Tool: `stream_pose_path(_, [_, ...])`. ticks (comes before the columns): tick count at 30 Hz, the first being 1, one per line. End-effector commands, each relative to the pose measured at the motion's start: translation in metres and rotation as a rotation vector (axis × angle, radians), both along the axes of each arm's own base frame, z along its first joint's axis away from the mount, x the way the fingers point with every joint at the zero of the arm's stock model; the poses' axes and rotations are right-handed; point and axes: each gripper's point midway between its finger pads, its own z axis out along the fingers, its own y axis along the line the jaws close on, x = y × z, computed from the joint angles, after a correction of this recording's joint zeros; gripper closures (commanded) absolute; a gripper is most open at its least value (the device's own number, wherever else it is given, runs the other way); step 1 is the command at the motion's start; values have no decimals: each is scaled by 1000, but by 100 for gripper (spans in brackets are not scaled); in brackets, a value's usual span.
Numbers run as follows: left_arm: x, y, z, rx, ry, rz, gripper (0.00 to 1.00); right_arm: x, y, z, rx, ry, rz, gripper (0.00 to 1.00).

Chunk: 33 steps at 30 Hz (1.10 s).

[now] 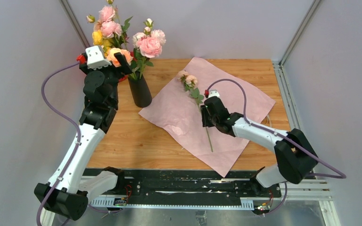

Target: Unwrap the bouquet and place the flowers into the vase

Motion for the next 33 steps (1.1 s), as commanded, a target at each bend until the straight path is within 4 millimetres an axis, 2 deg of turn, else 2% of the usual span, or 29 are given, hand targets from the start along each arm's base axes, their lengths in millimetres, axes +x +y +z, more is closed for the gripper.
stream_pose_path(1, [-12,9,-21,-42,52,33,0,15,-2,-10,-55,37,-41,55])
stream_pose_path(4, [-21,6,-32,-55,87,3,0,13,-5,-31,-109,94,-46,55])
stream_pose_path(8, [-32,2,-49,-95,128,-29,0,13,-6,-47,-129,129,-58,55])
stream_pose_path(17, [-51,-11,-70,-161,146,-121,0,36,4,-52,-131,135,-75,56])
stream_pose_path(21, [-58,-9,-74,-152,159,-122,0,51,12,-53,-148,137,-62,56])
stream_pose_path(26, [-66,-11,-72,-148,157,-144,0,68,13,-71,-161,181,-73,57])
stream_pose_path(33, [-77,-11,-62,-138,161,-165,0,72,11,-88,-186,211,-83,60])
